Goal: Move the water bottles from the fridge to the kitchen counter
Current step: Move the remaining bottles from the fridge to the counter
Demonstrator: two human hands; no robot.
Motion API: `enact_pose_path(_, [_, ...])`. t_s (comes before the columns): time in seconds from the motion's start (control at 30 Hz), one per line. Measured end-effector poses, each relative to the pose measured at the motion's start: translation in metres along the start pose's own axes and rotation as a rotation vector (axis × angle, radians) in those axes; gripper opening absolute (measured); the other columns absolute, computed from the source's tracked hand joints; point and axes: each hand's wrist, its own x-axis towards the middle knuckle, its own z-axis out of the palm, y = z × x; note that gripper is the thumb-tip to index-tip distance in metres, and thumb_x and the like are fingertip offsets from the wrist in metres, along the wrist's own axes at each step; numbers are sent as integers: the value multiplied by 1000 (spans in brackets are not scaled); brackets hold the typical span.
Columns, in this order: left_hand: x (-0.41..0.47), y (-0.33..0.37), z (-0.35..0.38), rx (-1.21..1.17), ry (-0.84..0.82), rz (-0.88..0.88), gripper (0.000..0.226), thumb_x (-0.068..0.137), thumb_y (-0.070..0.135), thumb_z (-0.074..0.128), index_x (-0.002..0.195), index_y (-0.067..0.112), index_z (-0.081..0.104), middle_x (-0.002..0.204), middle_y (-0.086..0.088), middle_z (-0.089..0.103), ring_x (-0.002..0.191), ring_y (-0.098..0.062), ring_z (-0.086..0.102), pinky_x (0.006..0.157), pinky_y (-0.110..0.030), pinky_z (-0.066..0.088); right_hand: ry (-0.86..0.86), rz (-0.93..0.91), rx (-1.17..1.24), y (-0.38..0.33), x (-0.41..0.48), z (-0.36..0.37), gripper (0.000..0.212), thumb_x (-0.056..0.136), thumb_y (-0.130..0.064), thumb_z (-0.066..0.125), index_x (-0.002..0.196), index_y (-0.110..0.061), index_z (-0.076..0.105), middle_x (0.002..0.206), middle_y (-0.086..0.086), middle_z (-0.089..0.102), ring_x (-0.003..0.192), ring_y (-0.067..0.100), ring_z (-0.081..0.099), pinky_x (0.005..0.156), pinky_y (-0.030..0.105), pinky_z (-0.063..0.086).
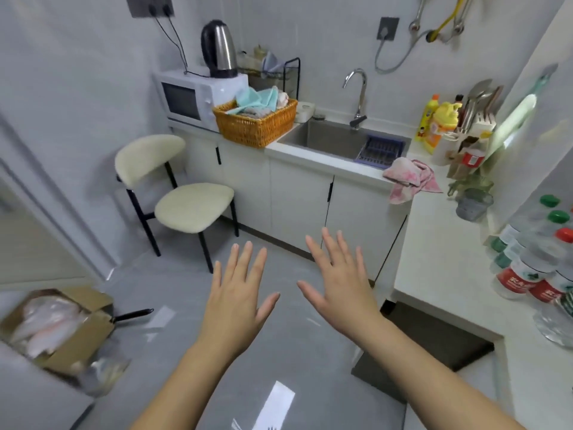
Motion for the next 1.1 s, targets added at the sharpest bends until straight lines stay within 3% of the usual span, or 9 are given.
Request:
enact_pose_path(0.1, [-47, -49, -22, 24, 15, -72, 73, 92, 59, 26, 152, 18, 25, 158, -8, 27, 147, -29, 19, 114, -51, 22, 4, -95, 27, -66, -6, 12, 76, 97, -59, 37, 157, -35, -2, 166, -2, -13, 151, 21, -20, 119, 47, -12])
enact_pose_path(0.3, [-126, -136, -68, 66, 68, -260, 75, 91, 62, 23, 153, 19, 24, 159, -7, 25, 148, -27, 15, 114, -52, 21, -30, -294, 17, -177, -11, 37, 80, 84, -68, 11, 157, -35, 0, 167, 0, -6, 152, 23, -14, 122, 52, -4])
enact_pose_path(0.4, [-153, -169, -83, 48, 101, -356, 75, 92, 63, 22, 154, 21, 18, 161, -4, 16, 149, -23, 5, 117, -51, 15, -31, -385, 18, -220, -6, 43, 81, 84, -67, 11, 158, -33, 3, 167, 1, -4, 153, 25, -12, 121, 51, -4])
enact_pose_path(0.6, [-187, -222, -90, 10, 129, -522, 80, 87, 66, 15, 155, 23, 15, 162, -3, 14, 150, -22, 2, 119, -51, 12, -97, -541, -10, -285, 10, 67, 80, 85, -67, 12, 157, -35, -1, 166, 0, -8, 152, 25, -14, 119, 49, -8])
enact_pose_path(0.8, [-206, -273, -103, 11, 174, -663, 86, 81, 69, 8, 155, 24, 12, 163, -1, 10, 150, -19, -4, 118, -44, 1, -158, -703, 12, -349, 43, 95, 77, 88, -66, 19, 157, -32, 11, 167, 3, 3, 153, 28, -4, 121, 53, 3])
enact_pose_path(0.87, [-207, -292, -110, 25, 193, -712, 87, 80, 69, 8, 155, 24, 14, 162, -2, 12, 150, -20, 0, 118, -44, 4, -188, -753, 5, -373, 59, 102, 76, 89, -65, 21, 157, -31, 14, 166, 5, 7, 153, 30, 0, 122, 53, 7])
enact_pose_path(1.03, [-206, -341, -124, 42, 214, -821, 90, 78, 70, 7, 154, 23, 16, 163, -2, 8, 150, -23, -1, 118, -51, 13, -191, -889, 24, -430, 102, 123, 72, 90, -54, 52, 152, -26, 29, 161, 12, 29, 148, 38, 26, 113, 59, 27])
enact_pose_path(1.1, [-209, -358, -126, 47, 223, -862, 89, 78, 69, 8, 154, 23, 15, 163, -3, 9, 150, -23, -1, 119, -51, 12, -177, -929, 39, -450, 114, 129, 73, 90, -52, 54, 152, -24, 30, 160, 12, 29, 147, 38, 27, 113, 59, 29])
